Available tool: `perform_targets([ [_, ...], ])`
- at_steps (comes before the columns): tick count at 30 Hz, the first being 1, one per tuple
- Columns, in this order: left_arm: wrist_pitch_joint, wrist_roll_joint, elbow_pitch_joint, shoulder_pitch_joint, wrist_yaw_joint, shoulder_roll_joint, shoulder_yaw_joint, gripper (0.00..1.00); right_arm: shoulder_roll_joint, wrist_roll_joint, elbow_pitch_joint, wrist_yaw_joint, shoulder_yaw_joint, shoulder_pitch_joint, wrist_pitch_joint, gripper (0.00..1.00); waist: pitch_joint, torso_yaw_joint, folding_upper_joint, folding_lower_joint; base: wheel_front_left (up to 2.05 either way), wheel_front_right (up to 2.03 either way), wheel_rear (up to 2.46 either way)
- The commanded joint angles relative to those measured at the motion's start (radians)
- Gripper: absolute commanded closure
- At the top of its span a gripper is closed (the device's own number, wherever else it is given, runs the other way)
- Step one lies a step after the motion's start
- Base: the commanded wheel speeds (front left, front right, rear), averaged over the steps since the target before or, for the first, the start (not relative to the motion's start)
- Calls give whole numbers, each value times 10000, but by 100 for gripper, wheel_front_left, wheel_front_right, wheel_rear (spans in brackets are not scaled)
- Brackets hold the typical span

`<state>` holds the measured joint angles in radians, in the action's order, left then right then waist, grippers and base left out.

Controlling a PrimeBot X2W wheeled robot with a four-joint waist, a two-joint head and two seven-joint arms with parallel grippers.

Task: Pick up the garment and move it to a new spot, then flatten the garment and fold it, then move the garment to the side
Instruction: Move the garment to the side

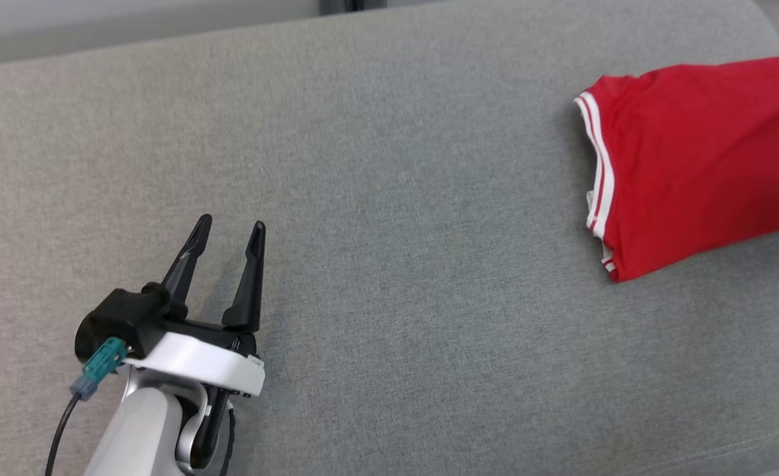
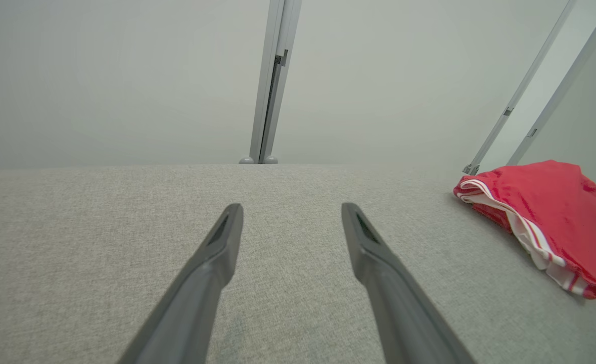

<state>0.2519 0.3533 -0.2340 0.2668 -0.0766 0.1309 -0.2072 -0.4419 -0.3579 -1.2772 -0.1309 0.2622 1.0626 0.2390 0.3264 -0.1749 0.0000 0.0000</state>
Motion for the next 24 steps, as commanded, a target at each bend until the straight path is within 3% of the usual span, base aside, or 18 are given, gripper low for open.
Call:
perform_targets([
  [1, 59, 20, 7, -92, 54, 30, 64, 0, 9, 61, -29, 1, -35, 65, 82, 0, -266, -5, 0, 0, 0, 0, 0],
  [5, 91, 84, 79, -355, 159, 45, 261, 0, 347, 482, 179, 0, -583, -78, 268, 0, -870, 29, 0, 0, 0, 0, 0],
  [12, 122, 258, 459, -936, 430, 161, 829, 0, 918, 1170, 3133, 0, -1670, -1576, 263, 0, -1781, 257, 0, 0, 0, 0, 0],
  [21, 129, 400, 1154, -1785, 777, 133, 1433, 0, 1653, 1136, 6634, 1, -1503, -4368, 120, 0, -2490, 740, 0, 0, 0, 0, 0],
  [24, 131, 448, 1335, -2021, 712, 50, 1494, 0, 1737, 868, 7722, 1, -1425, -5214, -33, 0, -2638, 935, 0, 0, 0, 0, 0],
])
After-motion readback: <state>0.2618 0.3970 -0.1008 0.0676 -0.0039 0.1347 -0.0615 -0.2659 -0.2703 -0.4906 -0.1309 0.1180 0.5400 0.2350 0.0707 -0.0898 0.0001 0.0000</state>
